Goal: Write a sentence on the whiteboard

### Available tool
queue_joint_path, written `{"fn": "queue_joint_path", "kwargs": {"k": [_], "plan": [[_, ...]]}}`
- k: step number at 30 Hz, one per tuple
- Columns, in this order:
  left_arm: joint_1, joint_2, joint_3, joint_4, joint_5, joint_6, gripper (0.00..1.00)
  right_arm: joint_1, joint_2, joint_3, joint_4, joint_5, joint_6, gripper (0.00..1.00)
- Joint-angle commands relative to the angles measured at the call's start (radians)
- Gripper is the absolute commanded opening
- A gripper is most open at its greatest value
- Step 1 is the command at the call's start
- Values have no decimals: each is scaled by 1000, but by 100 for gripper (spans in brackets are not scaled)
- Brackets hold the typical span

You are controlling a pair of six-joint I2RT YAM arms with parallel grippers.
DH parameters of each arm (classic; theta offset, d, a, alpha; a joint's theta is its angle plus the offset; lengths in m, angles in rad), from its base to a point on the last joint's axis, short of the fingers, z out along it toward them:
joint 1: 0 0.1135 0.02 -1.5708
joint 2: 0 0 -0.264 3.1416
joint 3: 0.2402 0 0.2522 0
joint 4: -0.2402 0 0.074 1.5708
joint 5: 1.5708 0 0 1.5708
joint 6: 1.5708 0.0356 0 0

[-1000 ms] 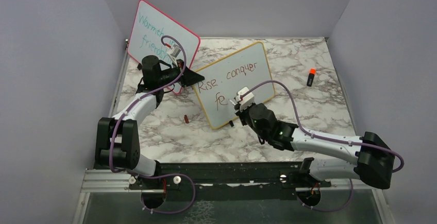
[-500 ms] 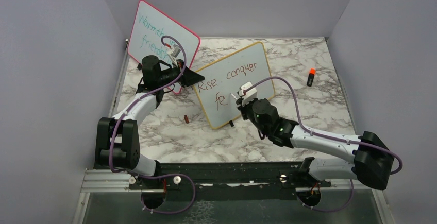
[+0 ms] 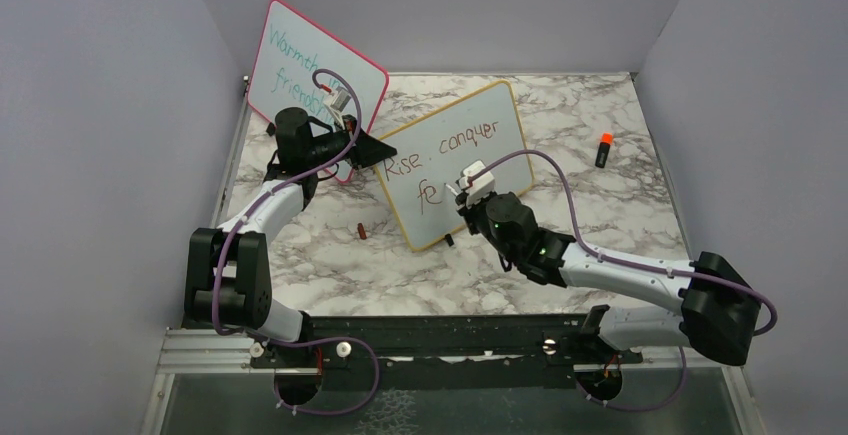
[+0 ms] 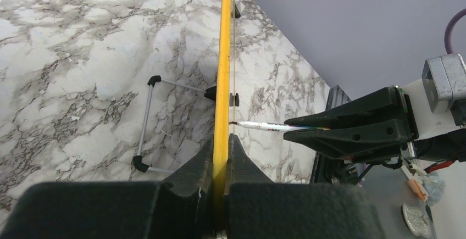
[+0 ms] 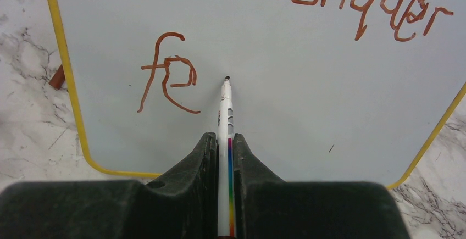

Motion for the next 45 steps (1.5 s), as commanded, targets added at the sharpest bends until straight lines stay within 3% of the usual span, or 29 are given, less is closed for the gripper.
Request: {"fn": "queue_joint_path", "kwargs": {"k": [1, 22, 45], "plan": [[9, 1, -6, -17, 17, 10, 0, -5, 21, 18, 28, -1, -5, 1], [9, 0, -5, -17, 18, 12, 0, -5, 27, 30, 70, -90, -22, 0], [9, 0, -5, -17, 17, 12, 0, -5, -1, 1, -125, -102, 27, 1]]}}
